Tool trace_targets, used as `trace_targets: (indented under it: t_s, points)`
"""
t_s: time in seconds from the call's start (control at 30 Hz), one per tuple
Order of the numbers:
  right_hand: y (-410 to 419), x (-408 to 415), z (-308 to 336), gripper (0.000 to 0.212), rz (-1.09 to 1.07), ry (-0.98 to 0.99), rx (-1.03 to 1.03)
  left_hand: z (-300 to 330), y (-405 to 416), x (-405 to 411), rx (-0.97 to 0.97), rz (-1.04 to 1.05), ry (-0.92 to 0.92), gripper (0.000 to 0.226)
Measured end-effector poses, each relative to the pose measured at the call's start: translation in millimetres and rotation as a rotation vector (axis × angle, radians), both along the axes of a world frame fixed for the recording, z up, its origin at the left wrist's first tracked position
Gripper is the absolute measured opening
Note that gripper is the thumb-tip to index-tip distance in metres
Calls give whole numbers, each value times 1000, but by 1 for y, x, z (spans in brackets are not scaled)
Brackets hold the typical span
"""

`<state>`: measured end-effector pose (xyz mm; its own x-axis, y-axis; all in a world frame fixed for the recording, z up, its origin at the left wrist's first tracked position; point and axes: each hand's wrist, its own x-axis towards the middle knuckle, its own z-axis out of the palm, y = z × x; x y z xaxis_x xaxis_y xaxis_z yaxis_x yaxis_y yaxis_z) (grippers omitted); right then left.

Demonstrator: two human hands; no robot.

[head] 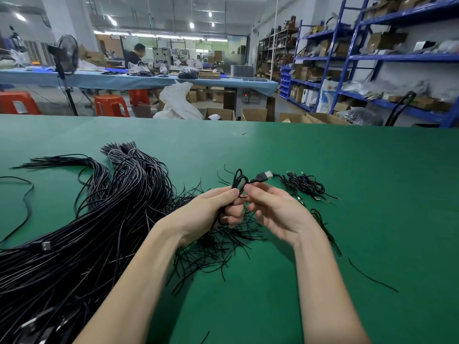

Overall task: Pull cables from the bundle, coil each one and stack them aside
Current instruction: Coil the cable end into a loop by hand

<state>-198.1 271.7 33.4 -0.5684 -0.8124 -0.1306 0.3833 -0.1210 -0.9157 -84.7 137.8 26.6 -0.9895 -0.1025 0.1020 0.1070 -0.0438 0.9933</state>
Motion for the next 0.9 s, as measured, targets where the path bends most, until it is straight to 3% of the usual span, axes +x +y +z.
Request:
trace_targets:
  t_s: [0.1,0.27,0.37,0.47,0.67,0.9]
  points:
    - [-3,3,-1,38,14,23,-8,3,-1,4,4,-41,12,25]
    - [-7,5,1,29,18,51,-5,7,-2,8,-32,-73,9,26]
    - [-13,9,5,30,-65,175,62,5,-3,6,-78,65,-7,19]
    - [-14,7,8,26,-121,217,113,2,-1,0,-207,249,3,27]
    - [-2,1,8,17,-5,171,95,-5,5,-7,-316,323,46,36]
    - [6,-6,3,20,80,69,-39,-9,5,-10,-172,283,66,32]
